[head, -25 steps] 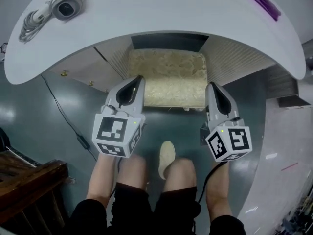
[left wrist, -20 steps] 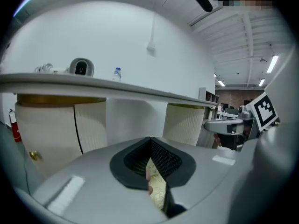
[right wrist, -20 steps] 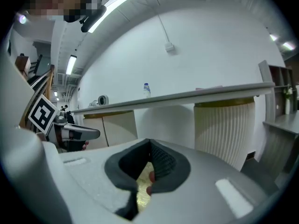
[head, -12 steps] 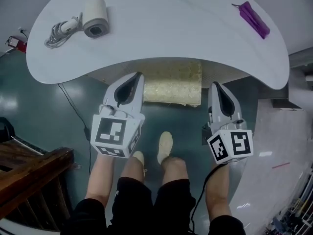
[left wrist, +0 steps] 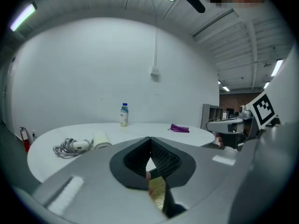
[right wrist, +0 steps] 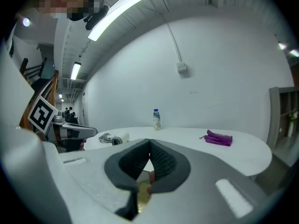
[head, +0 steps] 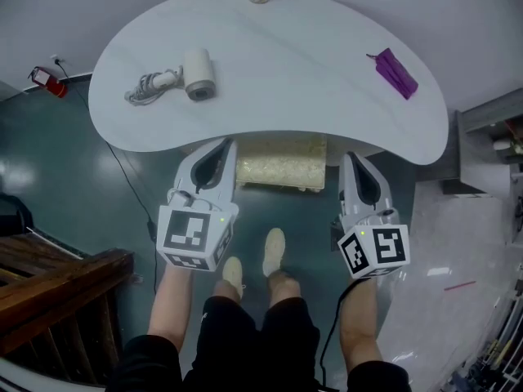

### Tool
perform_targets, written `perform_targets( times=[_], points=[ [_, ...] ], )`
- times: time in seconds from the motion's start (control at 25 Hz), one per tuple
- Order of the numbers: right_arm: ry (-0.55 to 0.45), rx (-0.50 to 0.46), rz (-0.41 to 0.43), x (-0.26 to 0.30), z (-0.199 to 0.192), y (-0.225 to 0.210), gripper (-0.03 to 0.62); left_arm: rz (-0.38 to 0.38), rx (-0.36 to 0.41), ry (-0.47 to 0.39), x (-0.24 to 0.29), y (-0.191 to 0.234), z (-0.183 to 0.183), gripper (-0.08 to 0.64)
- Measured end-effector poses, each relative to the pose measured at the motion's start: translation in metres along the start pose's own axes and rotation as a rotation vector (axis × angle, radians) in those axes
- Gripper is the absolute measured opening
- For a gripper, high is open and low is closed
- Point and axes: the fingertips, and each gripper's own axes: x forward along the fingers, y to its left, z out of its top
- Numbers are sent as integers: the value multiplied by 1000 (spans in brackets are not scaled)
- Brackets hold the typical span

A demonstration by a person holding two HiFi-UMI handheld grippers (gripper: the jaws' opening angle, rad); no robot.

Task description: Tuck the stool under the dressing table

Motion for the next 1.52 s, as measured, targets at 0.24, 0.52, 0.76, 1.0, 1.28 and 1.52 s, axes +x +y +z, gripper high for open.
perform_targets(
  times=[0.24,0.52,0.76,1.0,1.28,1.52],
  points=[
    [-10,5,-1,-23,60,22,3,-1,-9,-19,-36,-1,63,6],
    [-35,-3,-20,-52,122,43,3,-27,9,-44,-74,-7,119,6],
    [-60,-13,-37,-78,169,55,3,-33,38,-70,-102,-10,166,6],
    [-75,-30,-45,-101,199,74,3,-44,52,-86,-131,-12,200,6],
    [-87,-31,-53,-121,220,89,3,-38,42,-75,-156,-13,214,6],
    [-100,-32,-66,-134,224,97,3,-38,40,-84,-169,-10,216,6]
  ],
)
